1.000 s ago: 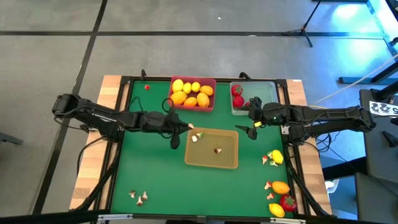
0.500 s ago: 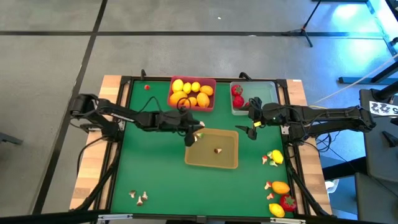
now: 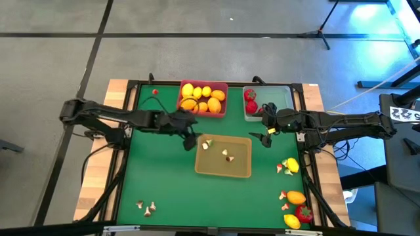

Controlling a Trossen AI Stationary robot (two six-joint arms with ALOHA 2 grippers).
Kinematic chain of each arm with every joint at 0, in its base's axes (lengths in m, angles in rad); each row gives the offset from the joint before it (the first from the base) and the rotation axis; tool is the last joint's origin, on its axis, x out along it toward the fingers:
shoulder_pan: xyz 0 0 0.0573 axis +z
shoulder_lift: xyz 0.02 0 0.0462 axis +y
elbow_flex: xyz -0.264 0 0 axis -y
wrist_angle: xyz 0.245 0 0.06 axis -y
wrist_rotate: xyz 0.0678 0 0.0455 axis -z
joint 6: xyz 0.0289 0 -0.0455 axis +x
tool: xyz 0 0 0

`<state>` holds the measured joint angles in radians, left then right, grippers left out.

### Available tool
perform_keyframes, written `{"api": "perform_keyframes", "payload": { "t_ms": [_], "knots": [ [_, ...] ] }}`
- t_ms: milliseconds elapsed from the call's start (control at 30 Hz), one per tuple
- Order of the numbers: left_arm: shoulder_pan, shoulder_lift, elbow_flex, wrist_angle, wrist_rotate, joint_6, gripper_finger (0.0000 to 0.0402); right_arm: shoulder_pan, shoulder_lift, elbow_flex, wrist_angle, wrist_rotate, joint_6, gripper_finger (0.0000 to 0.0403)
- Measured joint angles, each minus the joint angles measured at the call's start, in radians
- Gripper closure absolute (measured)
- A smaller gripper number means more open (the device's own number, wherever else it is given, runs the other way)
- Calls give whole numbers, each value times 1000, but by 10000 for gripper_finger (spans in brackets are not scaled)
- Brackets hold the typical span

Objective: Sort produce into baskets
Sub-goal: Put the red mushroom into the orange bin

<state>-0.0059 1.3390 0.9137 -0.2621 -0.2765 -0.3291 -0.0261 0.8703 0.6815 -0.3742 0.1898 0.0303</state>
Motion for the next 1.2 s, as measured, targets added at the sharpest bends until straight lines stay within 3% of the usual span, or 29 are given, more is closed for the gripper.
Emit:
{"api": "perform_keyframes", "payload": {
  "t_ms": [133, 267, 367, 633, 800, 967, 1200],
  "knots": [
    [9, -107, 8, -232, -148, -99, 114, 0, 0, 0, 1, 0, 23, 4],
    [78, -195, 8, -456, -353, -300, 114, 0, 3, 0, -1, 0, 41, 4],
    [160, -208, 7, -572, -403, -415, 114, 0, 6, 0, -4, 5, 43, 4],
    [408, -158, -8, -595, -375, -353, 114, 0, 11, 0, 16, 10, 45, 4],
    [508, -111, -8, -588, -358, -341, 114, 0, 11, 0, -19, 11, 70, 4],
    [576, -43, -8, -587, -299, -298, 114, 0, 19, 0, -31, 37, 72, 4],
    [686, 37, -9, -577, -133, -231, 114, 0, 18, 0, -29, 37, 71, 4]
  ]
}}
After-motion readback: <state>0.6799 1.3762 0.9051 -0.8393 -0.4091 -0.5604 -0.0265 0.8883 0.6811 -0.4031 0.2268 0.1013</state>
